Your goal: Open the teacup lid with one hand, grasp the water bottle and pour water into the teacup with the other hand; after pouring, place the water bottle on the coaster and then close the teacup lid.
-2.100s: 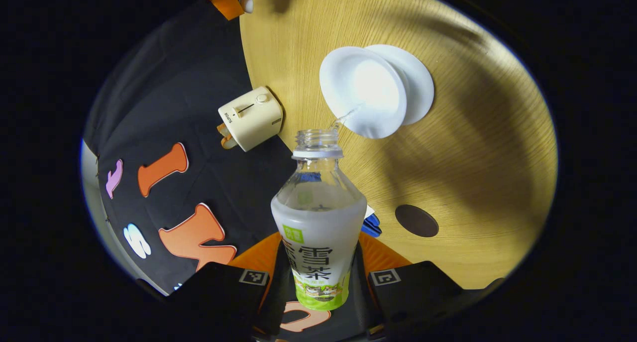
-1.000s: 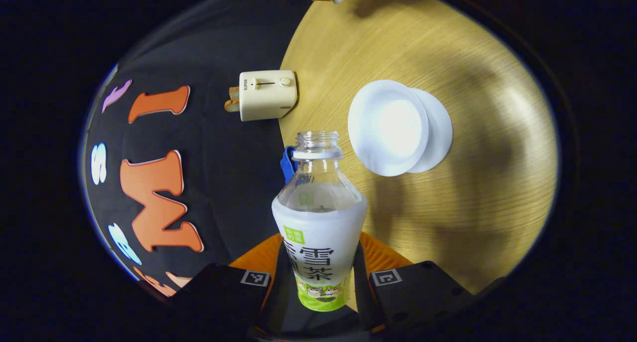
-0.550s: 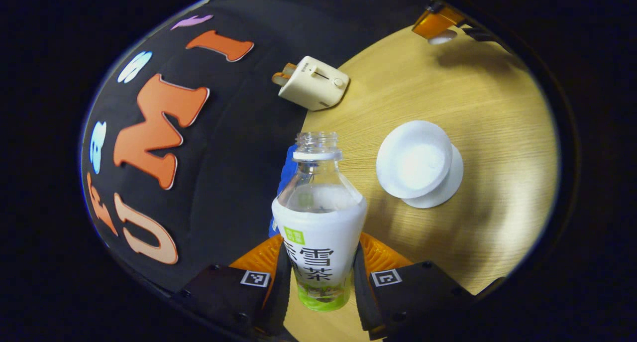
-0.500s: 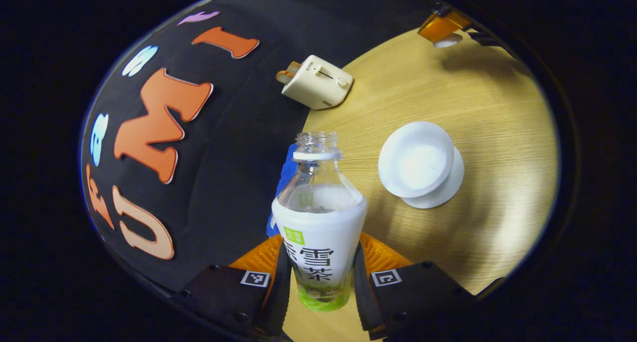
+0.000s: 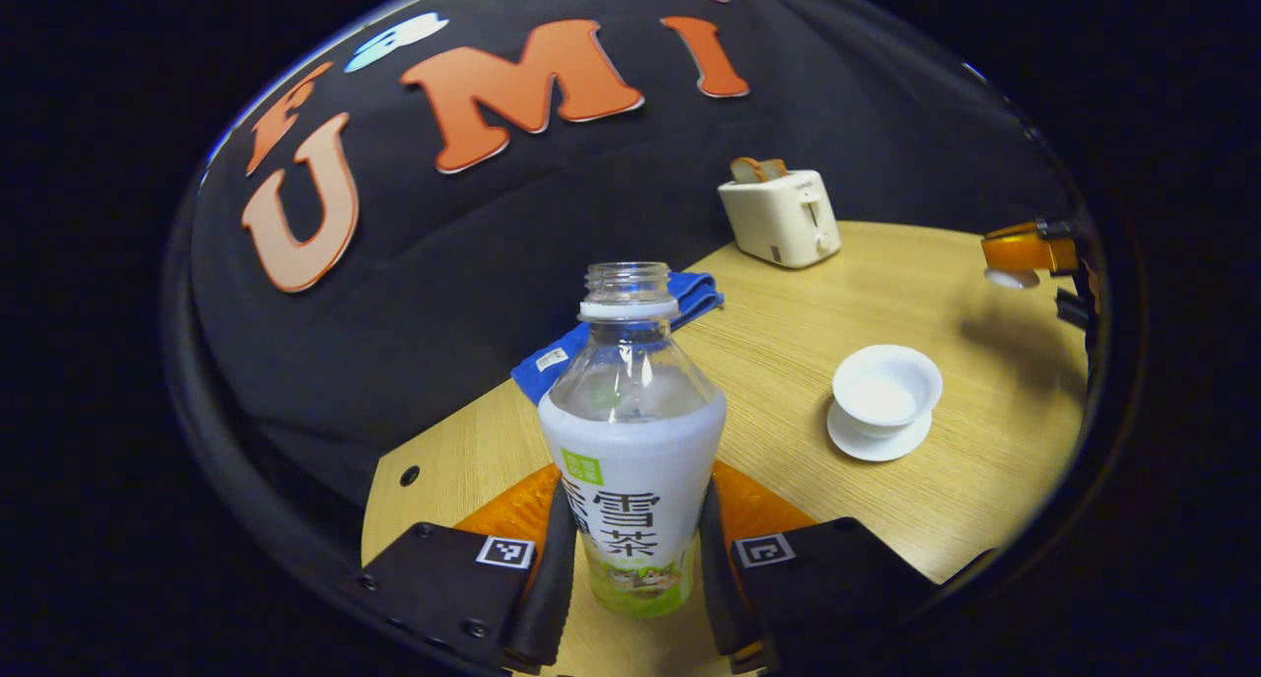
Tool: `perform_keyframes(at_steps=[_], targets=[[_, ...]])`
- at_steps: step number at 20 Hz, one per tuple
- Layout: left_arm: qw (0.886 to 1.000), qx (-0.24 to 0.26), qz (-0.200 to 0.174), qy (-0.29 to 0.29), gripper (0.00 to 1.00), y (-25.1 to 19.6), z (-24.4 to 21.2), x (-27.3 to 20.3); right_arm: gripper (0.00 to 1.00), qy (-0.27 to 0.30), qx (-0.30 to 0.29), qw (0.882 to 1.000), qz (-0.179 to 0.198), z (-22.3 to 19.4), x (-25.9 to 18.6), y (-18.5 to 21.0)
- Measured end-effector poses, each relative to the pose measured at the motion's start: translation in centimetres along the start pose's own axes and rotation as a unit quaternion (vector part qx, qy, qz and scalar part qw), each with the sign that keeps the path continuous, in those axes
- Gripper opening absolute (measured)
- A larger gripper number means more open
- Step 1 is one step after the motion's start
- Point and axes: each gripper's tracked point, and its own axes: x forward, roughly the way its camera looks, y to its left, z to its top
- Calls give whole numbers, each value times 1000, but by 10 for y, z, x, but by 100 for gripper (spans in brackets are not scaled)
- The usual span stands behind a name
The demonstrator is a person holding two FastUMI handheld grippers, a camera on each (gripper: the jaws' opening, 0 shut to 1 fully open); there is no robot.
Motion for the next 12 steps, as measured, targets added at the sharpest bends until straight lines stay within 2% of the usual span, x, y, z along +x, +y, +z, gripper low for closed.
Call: perform_keyframes(at_steps=[2,4,6,12], targets=[[999,-50,11,-14,59,7,1,6,15,-1,-2,1000,6,3,2,9],[995,-94,16,-32,56,6,10,3,15,-3,-7,1000,11,6,3,19],[991,-122,32,-50,59,13,20,4,15,-5,-10,1000,18,10,6,29],[983,-158,50,-77,59,28,33,45,15,-3,-18,1000,18,12,12,37]])
